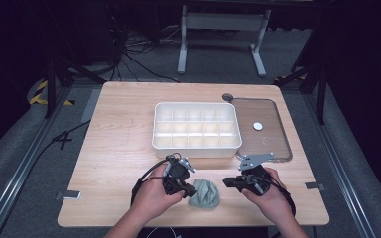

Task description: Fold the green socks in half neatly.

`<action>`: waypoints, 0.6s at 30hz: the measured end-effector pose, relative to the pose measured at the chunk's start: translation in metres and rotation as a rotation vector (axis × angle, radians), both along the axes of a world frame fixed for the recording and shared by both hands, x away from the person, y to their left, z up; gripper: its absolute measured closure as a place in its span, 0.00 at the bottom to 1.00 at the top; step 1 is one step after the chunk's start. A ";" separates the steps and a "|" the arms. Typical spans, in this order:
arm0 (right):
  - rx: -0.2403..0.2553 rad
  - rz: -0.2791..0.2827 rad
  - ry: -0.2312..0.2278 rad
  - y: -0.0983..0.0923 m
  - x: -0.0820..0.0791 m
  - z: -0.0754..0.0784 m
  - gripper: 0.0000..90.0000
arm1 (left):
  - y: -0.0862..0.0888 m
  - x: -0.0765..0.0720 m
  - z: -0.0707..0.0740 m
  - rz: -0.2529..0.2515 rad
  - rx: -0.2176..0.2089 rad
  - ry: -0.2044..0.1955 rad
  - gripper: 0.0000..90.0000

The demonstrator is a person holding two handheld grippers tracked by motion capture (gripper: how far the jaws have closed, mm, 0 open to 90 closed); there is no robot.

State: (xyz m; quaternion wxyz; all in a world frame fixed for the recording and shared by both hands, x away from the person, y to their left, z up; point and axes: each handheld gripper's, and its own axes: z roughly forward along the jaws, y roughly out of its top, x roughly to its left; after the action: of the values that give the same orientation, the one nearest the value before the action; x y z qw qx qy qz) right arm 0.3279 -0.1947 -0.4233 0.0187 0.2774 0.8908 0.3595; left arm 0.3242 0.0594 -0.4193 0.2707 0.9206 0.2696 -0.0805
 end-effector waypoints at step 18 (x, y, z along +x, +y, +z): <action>-0.014 0.040 0.008 0.018 -0.009 -0.002 0.98 | -0.037 -0.008 -0.031 -0.060 0.004 0.024 0.91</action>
State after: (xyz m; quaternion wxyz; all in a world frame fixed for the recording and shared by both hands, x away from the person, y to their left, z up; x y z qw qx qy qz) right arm 0.3193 -0.1769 -0.4255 0.0100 0.2610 0.8987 0.3523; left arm 0.3159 0.0223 -0.4498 0.2630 0.9278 0.2453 -0.0989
